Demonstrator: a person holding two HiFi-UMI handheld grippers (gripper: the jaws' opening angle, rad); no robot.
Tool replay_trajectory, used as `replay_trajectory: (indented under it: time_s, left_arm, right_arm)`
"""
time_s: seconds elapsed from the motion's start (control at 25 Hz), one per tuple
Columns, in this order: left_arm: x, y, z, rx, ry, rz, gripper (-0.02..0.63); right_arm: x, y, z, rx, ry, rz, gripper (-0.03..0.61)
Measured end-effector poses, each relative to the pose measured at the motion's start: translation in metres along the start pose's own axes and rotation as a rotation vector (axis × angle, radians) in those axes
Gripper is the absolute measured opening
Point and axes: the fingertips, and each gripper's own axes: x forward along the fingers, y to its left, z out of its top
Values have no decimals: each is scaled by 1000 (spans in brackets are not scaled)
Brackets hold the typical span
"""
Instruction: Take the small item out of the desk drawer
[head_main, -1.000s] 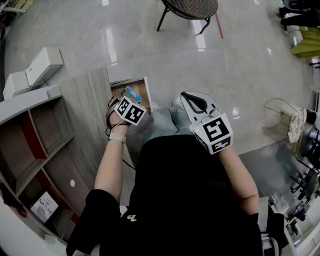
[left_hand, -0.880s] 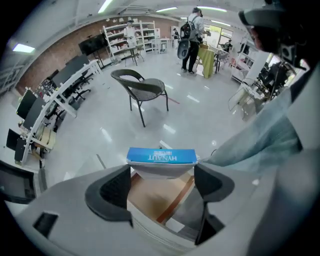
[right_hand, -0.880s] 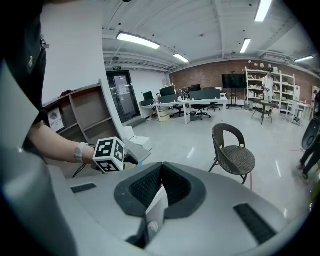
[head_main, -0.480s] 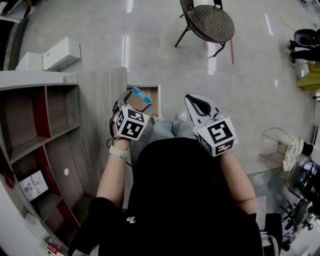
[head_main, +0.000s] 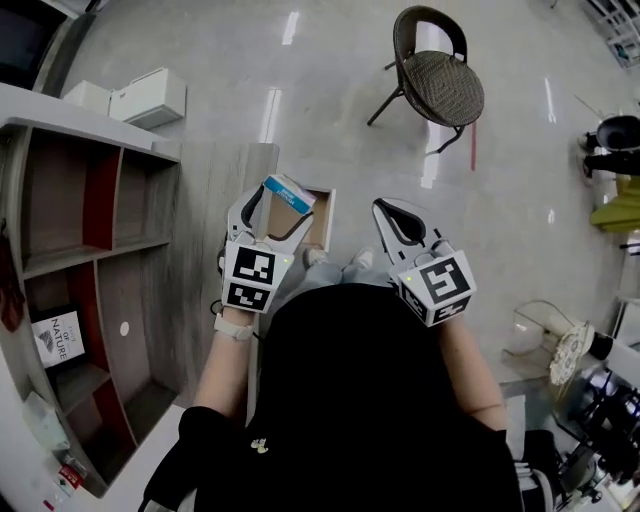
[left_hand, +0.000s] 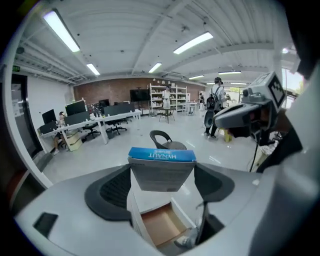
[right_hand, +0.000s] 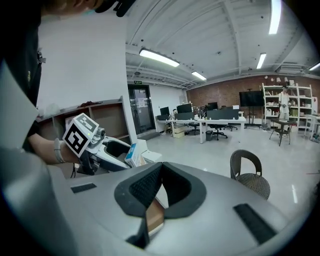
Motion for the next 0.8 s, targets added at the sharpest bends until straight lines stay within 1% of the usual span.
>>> replay_trajectory:
  time_s: [0.16,0.36,0.56,0.8]
  left_arm:
    - [-26,8,23,-41,-119,44,405]
    - [-55,15,44,-43,-240,93,403]
    - [-77,24,56,-35,-301,131,402]
    - [-96,37,64,-36,-373,191,402]
  right_arm:
    - [-1,6,20,-19,-48,19,-5]
    - [-1,16,41,-45,-101,50,-5]
    - [0,24,58,-76,-141,60,-5]
    - [4,30,75,-81,-178,65,-5]
